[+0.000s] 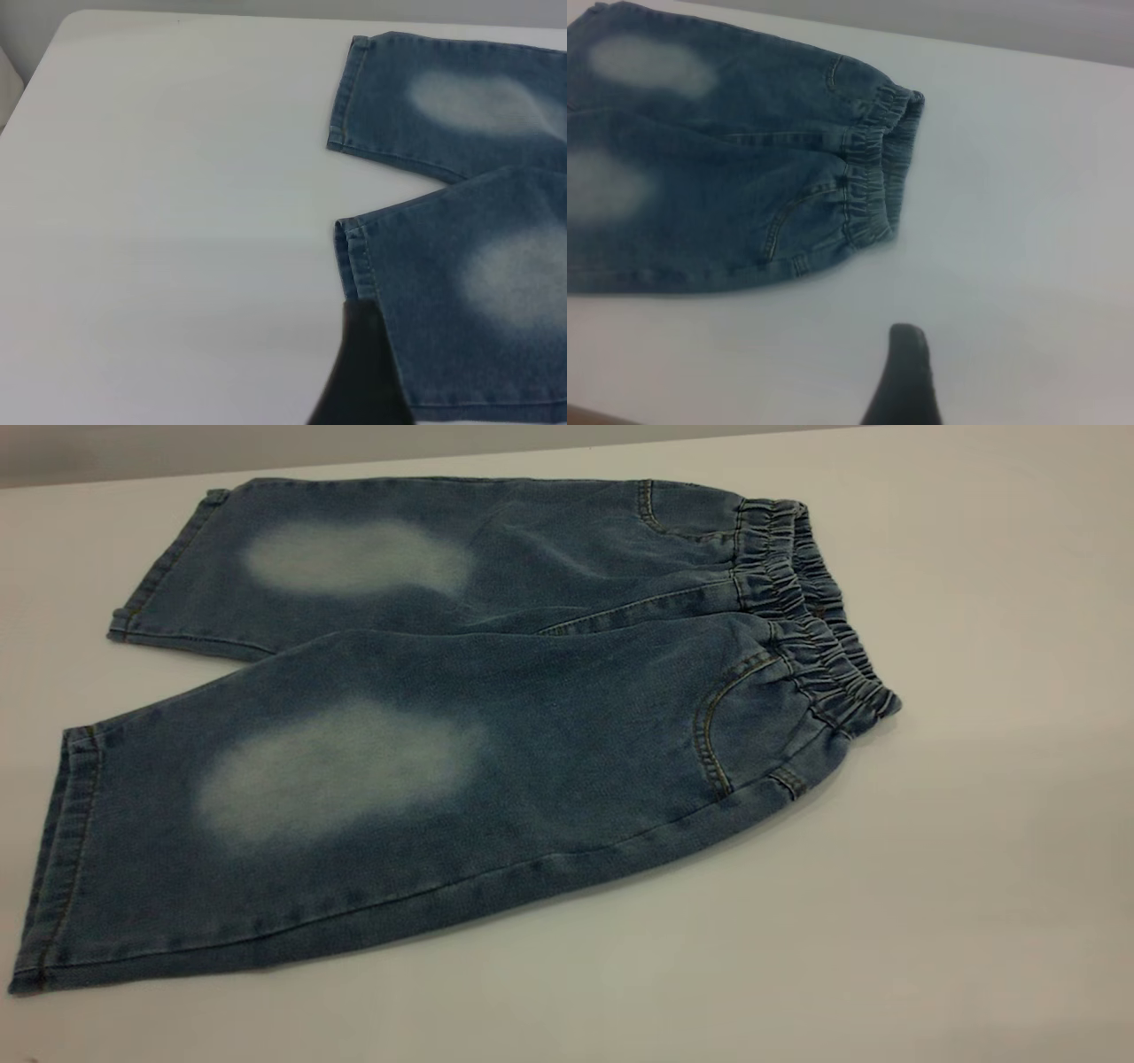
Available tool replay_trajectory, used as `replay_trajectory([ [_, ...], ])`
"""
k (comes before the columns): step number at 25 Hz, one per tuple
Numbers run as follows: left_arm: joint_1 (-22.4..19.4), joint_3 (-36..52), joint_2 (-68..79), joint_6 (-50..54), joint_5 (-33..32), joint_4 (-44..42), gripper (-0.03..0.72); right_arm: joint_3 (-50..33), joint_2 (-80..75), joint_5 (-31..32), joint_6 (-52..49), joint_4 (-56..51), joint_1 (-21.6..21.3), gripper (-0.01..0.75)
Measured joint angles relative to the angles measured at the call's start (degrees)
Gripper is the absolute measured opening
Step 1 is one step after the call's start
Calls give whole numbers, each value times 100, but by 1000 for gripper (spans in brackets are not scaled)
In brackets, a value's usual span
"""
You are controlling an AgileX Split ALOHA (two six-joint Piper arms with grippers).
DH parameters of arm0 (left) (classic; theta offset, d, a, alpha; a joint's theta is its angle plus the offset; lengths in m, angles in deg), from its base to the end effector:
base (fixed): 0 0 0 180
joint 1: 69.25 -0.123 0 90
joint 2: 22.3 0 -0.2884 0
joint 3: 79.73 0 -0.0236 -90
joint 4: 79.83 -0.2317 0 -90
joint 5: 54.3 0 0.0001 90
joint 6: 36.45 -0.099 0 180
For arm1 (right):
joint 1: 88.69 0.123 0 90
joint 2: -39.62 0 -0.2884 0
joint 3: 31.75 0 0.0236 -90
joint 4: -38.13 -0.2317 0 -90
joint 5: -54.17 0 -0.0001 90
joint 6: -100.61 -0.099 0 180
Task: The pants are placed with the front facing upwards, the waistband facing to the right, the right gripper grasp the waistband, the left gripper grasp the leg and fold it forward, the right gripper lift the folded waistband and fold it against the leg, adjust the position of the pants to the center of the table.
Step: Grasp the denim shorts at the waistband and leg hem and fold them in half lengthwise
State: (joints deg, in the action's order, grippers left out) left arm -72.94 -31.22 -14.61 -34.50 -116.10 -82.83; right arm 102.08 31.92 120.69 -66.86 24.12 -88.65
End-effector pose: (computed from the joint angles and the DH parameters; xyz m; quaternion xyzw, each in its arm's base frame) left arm -0.0194 0.0033 0.2636 -0.0434 0.8558 0.0340 0.5144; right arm -0.0288 0.0220 0.2693 -0.1076 0.8546 0.0668 0.5036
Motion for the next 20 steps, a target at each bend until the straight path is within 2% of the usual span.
replay_trajectory([
  [20,0,0,0,0,0,0,498,0,0,-93,-5,-61,0,513],
])
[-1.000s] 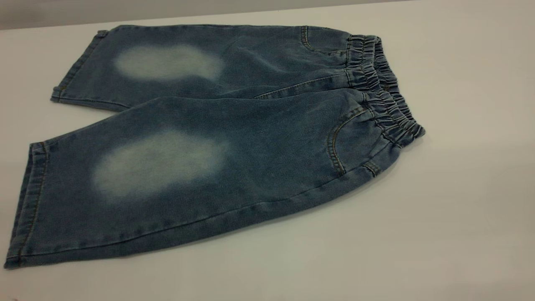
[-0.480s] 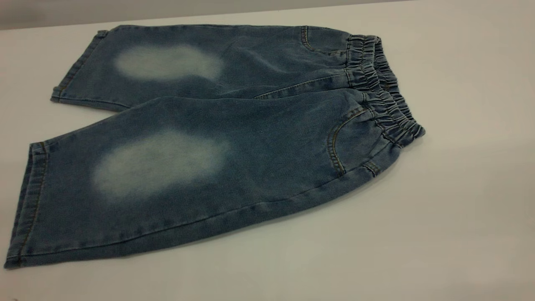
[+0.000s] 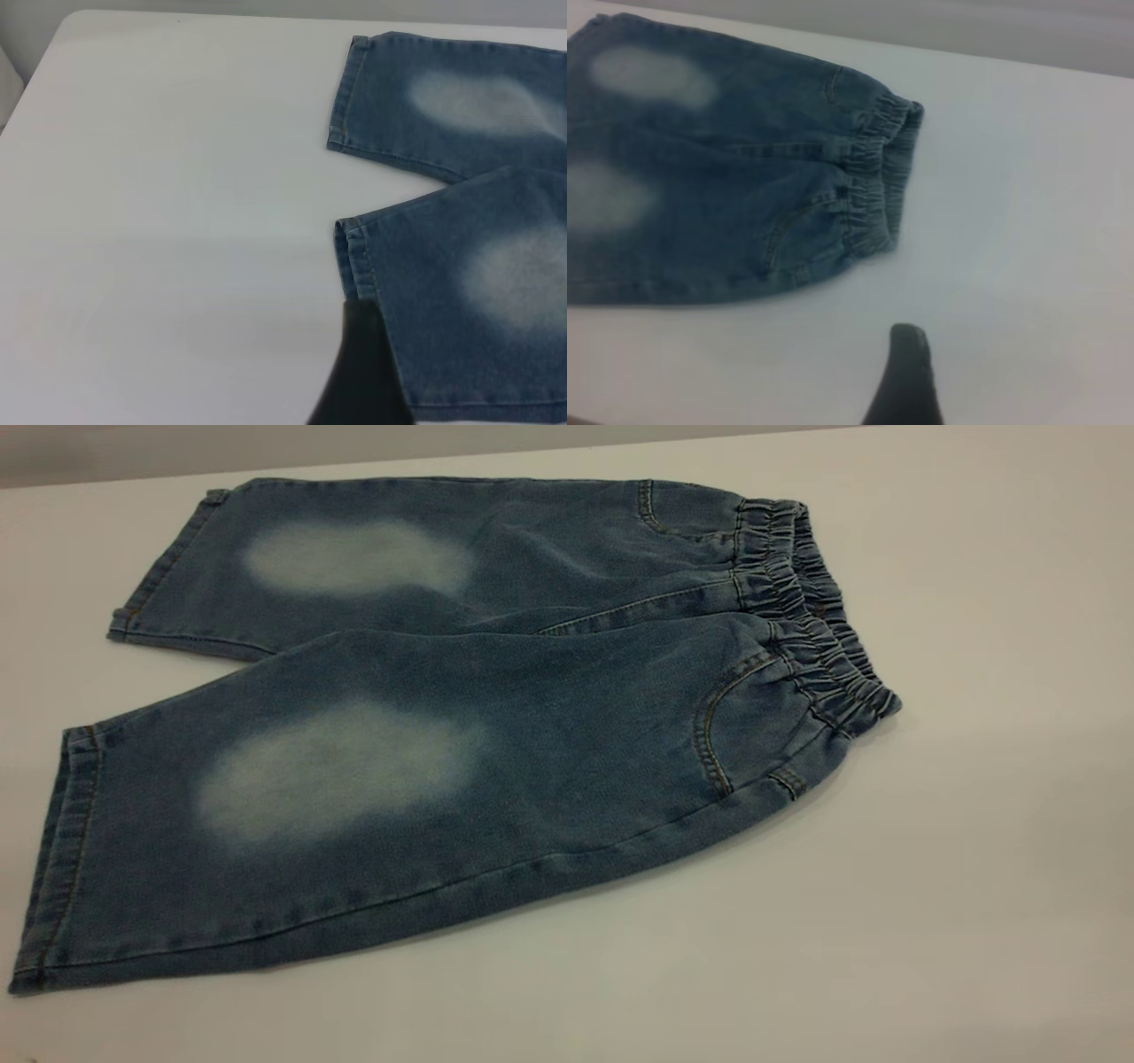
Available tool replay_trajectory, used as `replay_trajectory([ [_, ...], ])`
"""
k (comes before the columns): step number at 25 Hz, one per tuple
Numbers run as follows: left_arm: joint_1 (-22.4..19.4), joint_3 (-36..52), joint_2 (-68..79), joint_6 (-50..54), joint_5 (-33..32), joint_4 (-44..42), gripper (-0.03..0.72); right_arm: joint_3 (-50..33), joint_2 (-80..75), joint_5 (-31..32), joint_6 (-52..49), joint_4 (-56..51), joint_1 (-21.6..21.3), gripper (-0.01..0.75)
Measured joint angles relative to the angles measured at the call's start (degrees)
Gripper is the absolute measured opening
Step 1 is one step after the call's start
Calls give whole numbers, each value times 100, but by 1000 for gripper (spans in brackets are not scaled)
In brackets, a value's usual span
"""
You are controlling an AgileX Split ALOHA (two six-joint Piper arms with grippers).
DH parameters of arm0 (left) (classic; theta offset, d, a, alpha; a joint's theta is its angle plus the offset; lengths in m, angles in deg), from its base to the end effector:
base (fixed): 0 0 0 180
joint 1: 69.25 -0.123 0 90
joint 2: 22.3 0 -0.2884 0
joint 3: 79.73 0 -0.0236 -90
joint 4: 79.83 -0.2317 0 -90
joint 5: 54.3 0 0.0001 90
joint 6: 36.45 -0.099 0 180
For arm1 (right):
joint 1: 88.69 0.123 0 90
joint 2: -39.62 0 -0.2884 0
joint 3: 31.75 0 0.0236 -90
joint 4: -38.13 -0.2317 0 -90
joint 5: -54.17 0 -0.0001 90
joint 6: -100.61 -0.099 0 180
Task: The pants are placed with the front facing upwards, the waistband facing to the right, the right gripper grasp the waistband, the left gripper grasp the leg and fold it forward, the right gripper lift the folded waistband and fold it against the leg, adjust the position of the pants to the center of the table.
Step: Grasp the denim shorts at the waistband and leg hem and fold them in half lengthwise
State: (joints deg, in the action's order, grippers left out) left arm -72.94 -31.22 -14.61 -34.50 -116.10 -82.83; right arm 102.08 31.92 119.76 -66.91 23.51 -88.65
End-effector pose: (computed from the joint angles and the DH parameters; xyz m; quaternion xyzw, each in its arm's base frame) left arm -0.0194 0.0033 0.2636 -0.0434 0.8558 0.0340 0.5144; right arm -0.0282 0.0227 0.2709 -0.1063 0.8501 0.0717 0.5107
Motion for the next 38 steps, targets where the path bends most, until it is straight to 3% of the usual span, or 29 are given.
replay_trajectory([
  [11,0,0,277,28,7,-43,498,25,-193,-218,-374,-290,0,513],
  [23,0,-1071,2610,46,898,-284,498,735,-2954,-1891,-542,-272,0,513],
  [32,0,-1584,4733,68,2227,134,498,1027,-5199,-2585,-555,-534,0,513],
  [38,0,-1655,5952,-439,2284,633,498,1027,-6321,-3283,-439,-529,0,513],
])
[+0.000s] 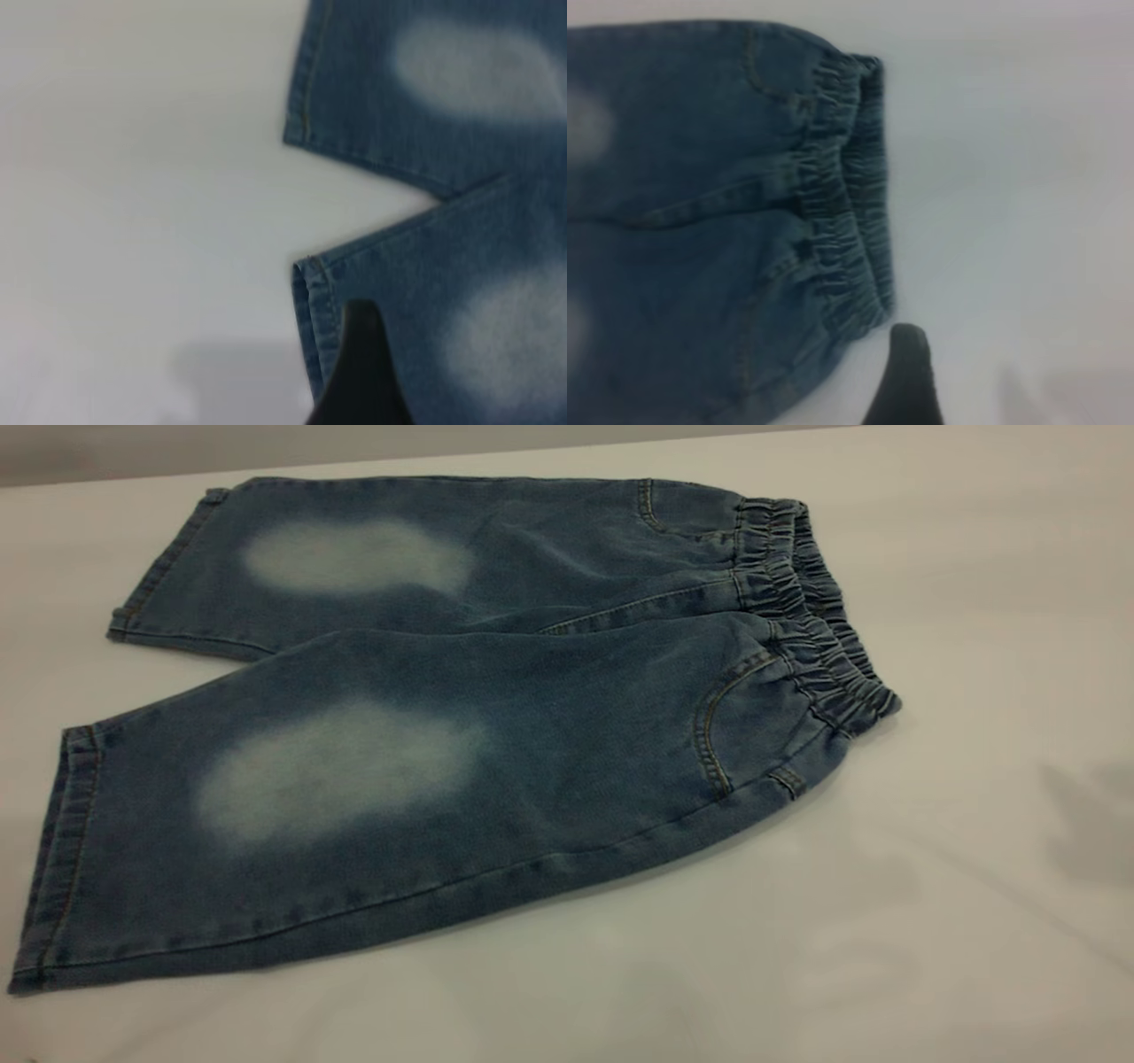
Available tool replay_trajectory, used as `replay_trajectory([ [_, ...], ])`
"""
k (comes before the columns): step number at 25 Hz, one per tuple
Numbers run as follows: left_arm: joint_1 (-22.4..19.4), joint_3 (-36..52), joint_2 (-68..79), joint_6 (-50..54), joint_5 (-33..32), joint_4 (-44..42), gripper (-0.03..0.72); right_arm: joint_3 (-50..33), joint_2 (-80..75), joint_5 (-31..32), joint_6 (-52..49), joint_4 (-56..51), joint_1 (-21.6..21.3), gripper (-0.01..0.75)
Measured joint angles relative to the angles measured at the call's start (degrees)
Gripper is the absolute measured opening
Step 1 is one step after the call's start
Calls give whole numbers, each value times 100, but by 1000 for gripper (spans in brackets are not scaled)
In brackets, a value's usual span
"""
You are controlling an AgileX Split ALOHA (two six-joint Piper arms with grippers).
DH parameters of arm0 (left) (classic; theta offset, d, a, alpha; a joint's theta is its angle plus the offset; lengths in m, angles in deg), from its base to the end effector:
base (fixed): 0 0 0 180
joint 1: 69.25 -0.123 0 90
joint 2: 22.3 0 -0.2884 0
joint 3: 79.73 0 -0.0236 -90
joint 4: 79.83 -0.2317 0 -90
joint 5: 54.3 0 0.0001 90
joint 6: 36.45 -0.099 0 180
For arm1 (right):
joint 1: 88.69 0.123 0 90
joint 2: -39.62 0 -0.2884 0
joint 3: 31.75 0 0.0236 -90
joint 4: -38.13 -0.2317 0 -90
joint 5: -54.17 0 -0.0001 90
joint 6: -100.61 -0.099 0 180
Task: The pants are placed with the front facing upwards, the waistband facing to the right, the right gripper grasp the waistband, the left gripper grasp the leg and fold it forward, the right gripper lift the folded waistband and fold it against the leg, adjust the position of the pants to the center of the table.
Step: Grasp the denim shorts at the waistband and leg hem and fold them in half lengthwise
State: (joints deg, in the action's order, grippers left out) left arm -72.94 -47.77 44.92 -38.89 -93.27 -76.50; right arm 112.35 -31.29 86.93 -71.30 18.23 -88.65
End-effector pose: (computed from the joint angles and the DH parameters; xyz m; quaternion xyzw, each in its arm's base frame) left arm 0.1867 0.0084 0.3015 -0.0248 0.9334 -0.0060 0.3578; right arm 0.1993 0.0184 0.2788 0.0383 0.9293 0.1137 0.3492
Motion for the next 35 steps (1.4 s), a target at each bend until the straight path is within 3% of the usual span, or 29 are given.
replay_trajectory([
  [9,0,-801,1248,-163,679,96,498,20,-1219,-770,21,-116,-4,513],
  [19,0,-1323,2087,-336,949,607,498,20,-2555,-943,656,-523,-4,513],
  [28,0,-1317,2208,-412,949,607,498,20,-3532,-876,2592,-2266,-4,513],
  [35,0,-1317,2208,-479,956,607,498,20,-4107,-160,4988,-4600,-4,513],
])
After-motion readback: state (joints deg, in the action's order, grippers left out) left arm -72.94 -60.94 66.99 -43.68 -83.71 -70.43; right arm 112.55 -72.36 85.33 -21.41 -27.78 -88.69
